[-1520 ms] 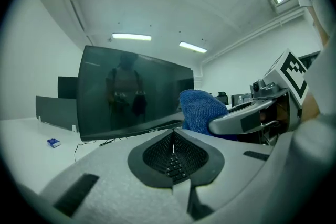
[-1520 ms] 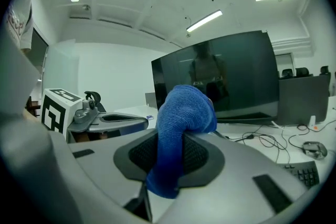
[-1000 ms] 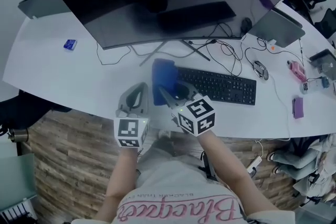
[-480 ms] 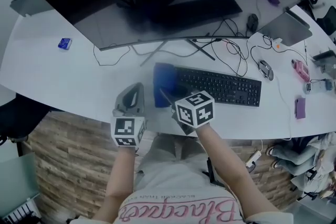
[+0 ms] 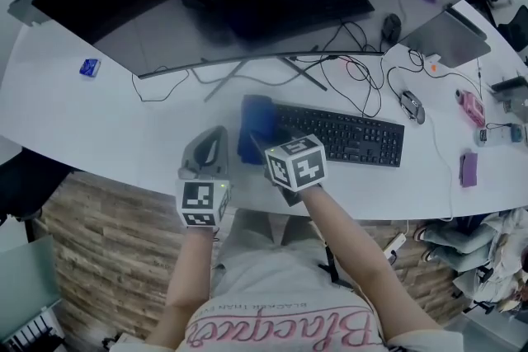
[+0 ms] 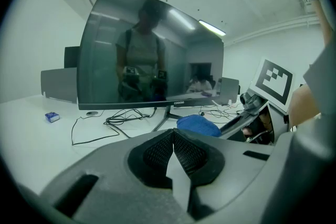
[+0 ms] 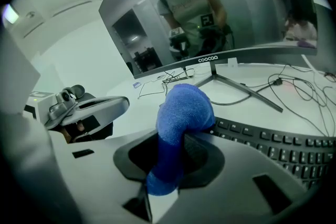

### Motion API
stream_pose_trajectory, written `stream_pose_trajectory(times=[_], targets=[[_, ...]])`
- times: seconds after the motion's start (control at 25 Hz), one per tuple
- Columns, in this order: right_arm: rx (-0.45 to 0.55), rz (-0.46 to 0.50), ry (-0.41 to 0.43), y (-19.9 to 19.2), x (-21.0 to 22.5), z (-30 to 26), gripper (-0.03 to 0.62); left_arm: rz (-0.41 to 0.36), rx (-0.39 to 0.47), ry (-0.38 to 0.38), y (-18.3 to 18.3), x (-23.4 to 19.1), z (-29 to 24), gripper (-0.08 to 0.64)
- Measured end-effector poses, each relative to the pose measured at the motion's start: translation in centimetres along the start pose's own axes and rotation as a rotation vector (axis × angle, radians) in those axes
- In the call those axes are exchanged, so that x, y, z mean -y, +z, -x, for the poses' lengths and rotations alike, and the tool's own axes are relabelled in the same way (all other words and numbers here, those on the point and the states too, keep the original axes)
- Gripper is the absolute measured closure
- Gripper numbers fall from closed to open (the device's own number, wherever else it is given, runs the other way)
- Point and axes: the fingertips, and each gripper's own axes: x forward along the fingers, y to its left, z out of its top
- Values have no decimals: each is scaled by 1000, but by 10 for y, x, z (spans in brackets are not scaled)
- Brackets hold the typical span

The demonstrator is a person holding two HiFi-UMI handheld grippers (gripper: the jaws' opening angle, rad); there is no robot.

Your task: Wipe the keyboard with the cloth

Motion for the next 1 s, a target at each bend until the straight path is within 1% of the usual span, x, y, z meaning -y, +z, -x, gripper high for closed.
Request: stream_pose_trajectory(times=[0.16,0.28,0.44,0.76,1.0], targets=[[-24,19,-18,-5,12,5,505,-4,-3,9,2,13,-6,555],[-38,30,-18,-7,19,10,505,-23,-3,4,3,24,-11,555],[-47,38,-27,-10,30,18,505,-32,-18,2,1,39,-18,555],[-49,36,-42,-18,53,38,505,-56,-23,-18,3,73,-32,555],[-50,32,-49,-25,72,56,505,-73,-20,-35,11,101,-42,555]])
